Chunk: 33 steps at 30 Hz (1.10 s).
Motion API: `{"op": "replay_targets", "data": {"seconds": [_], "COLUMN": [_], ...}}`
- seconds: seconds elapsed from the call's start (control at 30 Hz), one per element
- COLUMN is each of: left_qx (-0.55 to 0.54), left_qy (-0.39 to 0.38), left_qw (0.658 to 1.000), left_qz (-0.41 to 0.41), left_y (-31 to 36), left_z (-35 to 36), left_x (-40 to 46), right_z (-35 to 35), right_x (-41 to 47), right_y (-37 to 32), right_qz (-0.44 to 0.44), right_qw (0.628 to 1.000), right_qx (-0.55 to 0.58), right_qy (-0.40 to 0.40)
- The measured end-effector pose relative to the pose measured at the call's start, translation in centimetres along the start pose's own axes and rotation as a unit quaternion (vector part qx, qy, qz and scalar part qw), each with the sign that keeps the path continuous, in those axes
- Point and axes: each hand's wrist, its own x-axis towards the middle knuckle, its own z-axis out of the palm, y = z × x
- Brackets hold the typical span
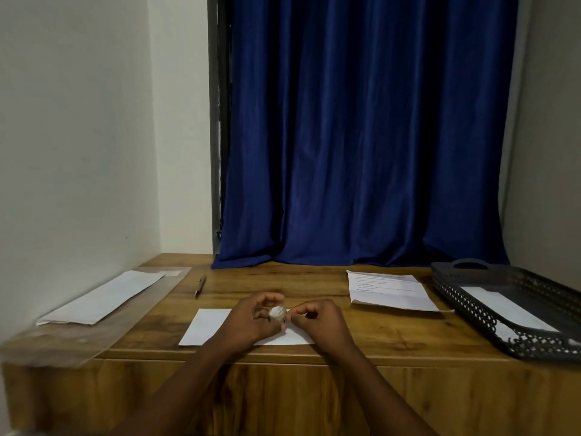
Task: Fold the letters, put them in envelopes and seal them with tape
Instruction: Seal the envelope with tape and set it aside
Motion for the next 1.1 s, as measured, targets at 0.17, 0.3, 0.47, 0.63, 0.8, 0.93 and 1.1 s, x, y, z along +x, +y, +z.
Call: {"op": "replay_targets", "data": {"seconds": [0.17, 0.3, 0.47, 0.63, 0.8, 0.93, 1.1], "left_qx": [0.028, 0.009, -0.016, -0.011, -0.021, -0.028, -0.026], "left_qy": [0.037, 0.042, 0.045, 0.05, 0.05, 0.052, 0.054], "left_qw": [0.999, 0.999, 0.999, 0.999, 0.998, 0.998, 0.998], "left_qz": [0.006, -0.004, -0.005, 0.002, 0.004, 0.008, 0.012], "left_y": [0.02, 0.12, 0.03, 0.04, 0.11, 0.17, 0.26], "left_z": [0.33, 0.26, 0.14, 0.14, 0.13, 0.13, 0.15], "left_x": [-0.34, -0.28, -0.12, -0.21, -0.28, -0.35, -0.37], "right_z": [0.04, 0.0, 0.0, -0.02, -0.12, -0.21, -0.3], "right_x": [-0.04, -0.08, -0.24, -0.33, -0.23, 0.06, 0.4], "right_y": [0.06, 0.15, -0.04, 0.09, 0.13, 0.34, 0.57], "right_qz": [-0.011, -0.006, -0.013, -0.009, -0.006, 0.015, 0.038], "right_qw": [1.0, 1.0, 0.999, 0.998, 0.999, 1.0, 0.999], "right_qx": [-0.015, -0.024, -0.041, -0.065, -0.039, -0.018, -0.025], "right_qy": [-0.011, -0.011, -0.006, -0.007, -0.017, -0.006, 0.001]}}
